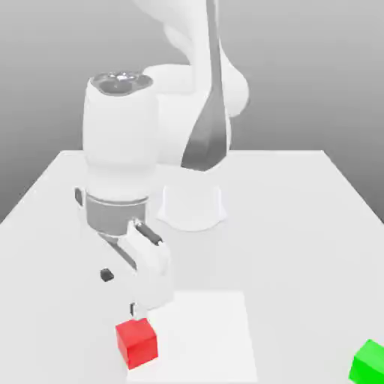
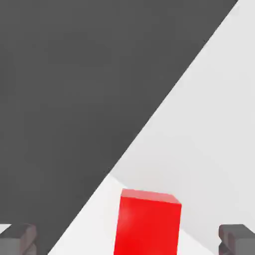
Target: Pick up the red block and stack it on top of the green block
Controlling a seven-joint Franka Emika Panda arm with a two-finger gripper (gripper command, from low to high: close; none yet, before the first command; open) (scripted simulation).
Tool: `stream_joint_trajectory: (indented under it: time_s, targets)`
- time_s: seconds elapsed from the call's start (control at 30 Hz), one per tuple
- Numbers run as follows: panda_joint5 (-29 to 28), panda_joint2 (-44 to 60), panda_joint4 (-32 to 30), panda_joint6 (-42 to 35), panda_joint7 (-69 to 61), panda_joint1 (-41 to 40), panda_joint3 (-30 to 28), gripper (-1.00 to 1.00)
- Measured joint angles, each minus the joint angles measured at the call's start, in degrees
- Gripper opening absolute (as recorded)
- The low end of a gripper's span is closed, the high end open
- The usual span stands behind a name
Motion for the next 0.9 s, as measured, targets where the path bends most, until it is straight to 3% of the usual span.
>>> stream_joint_trajectory:
  time_s: [0.17, 0.2, 0.43, 0.6, 0.9]
  targets:
    - [-1.8, 10.1, 1.0, 8.2, 2.7, 1.6, -2.3, 0.00]
    - [-2.1, 11.4, 1.2, 9.1, 2.9, 2.1, -2.8, -1.00]
    - [-2.1, 11.3, 1.2, 9.2, 2.9, 2.0, -2.7, -1.00]
    - [1.0, 2.3, -0.2, 1.6, 0.6, 0.7, -0.7, -1.00]
    - [-3.6, 6.3, 10.8, -7.4, 9.0, 15.8, 9.7, -1.00]
